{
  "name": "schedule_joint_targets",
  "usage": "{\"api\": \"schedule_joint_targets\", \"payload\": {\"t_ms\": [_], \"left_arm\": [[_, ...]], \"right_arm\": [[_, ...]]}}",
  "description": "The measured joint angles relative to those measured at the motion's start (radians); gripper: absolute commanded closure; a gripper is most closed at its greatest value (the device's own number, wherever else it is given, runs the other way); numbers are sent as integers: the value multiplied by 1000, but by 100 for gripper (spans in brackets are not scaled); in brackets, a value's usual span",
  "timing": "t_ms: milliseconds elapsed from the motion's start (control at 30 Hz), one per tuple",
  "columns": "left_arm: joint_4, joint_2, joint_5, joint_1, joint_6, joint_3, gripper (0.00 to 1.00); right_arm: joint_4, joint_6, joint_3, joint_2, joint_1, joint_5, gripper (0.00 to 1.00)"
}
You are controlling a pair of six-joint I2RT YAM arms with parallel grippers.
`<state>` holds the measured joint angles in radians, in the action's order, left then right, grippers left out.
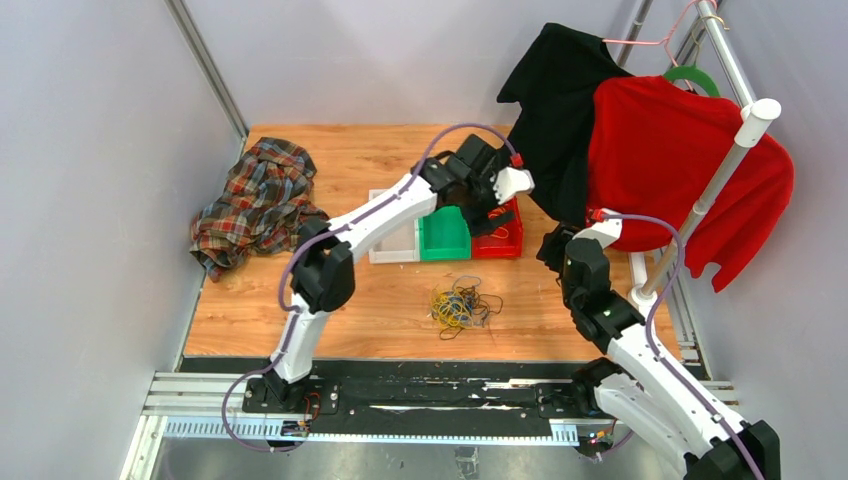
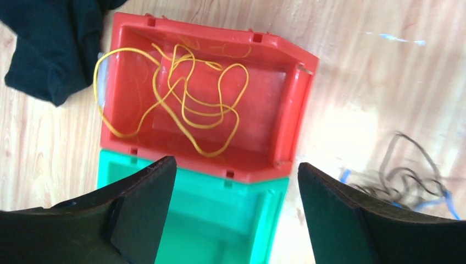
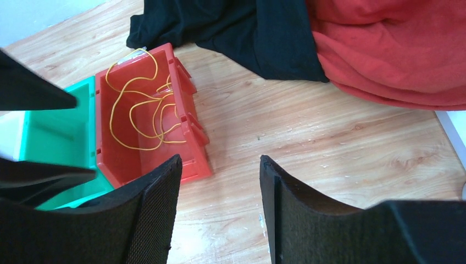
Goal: Untangle the cables
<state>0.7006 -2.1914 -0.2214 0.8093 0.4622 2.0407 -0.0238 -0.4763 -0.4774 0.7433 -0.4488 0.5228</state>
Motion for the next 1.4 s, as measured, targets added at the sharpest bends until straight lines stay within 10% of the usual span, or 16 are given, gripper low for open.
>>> {"api": "schedule_joint_targets", "payload": {"t_ms": [467, 1167, 1400], "left_arm": [[221, 442, -248, -47, 48, -424, 21], [134, 367, -365, 32, 129, -625, 35], [79, 367, -378, 57, 127, -663, 66]], "right_arm": [[-1, 7, -2, 45, 0, -132, 41], [-15, 0, 58, -8, -12, -277, 43], [-11, -4, 75, -27, -12, -277, 46]]}}
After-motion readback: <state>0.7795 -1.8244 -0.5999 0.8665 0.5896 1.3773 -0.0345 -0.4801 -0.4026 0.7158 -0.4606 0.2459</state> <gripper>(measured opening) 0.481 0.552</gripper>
